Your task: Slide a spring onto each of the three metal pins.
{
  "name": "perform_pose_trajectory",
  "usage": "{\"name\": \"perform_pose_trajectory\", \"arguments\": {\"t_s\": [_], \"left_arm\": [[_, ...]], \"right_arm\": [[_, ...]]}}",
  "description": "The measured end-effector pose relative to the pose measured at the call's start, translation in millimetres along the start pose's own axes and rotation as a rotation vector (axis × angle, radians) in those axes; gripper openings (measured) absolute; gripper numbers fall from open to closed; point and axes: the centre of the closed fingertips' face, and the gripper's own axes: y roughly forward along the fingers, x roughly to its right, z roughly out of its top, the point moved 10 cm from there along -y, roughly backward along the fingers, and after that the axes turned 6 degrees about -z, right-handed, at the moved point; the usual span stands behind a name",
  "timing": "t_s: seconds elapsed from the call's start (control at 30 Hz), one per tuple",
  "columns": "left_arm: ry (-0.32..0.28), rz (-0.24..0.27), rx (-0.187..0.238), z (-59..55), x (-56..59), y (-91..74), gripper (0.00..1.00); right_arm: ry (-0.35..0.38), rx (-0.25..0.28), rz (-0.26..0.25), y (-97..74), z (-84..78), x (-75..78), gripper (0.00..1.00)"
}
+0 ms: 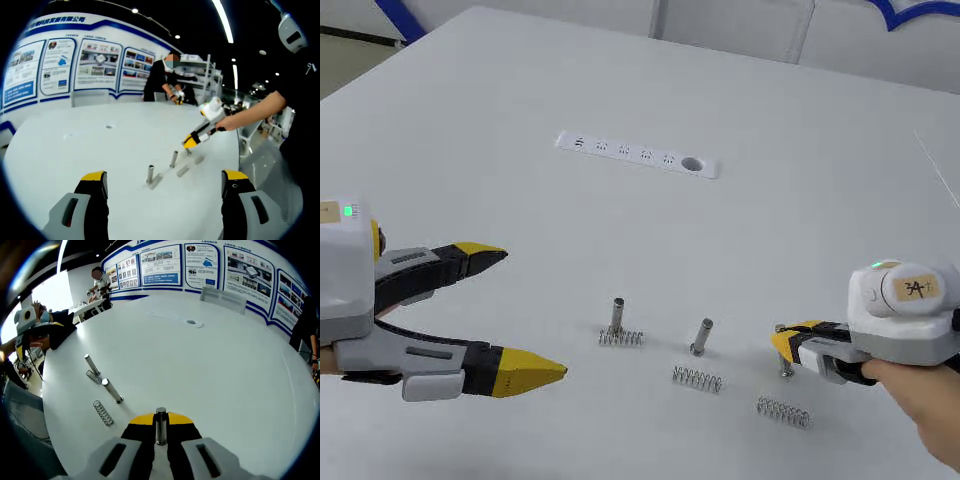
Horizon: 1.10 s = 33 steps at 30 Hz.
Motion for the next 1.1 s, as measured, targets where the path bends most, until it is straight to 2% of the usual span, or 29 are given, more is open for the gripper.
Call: {"name": "perform_pose_trajectory", "arguments": {"t_s": [0.47, 0.67, 0.8, 1.0, 1.1], "left_arm": [[-0.005, 0.004, -0.004, -1.4, 0.3, -2.2, 0.96], [-0.003, 0.001, -0.009, -0.8, 2.0, -0.9, 0.96], [-0.003, -0.003, -0.015, -0.8, 2.5, 0.3, 0.96], [-0.001, -0.007, -0.018, 0.2, 3.2, 2.2, 0.96], [0.0, -0.006, -0.02, 0.7, 3.0, 2.6, 0.96]], "right_arm": [[0.004, 0.044, -0.007, -7.1, -5.0, -0.5, 0.08], [0.005, 0.096, -0.005, -9.5, -10.1, 1.5, 0.08], [0.045, 0.127, 0.002, -11.8, -12.5, 3.9, 0.08], [0.042, 0.141, -0.002, -10.7, -14.4, 4.7, 0.08], [0.015, 0.15, 0.0, -11.5, -14.8, 2.6, 0.08]]}}
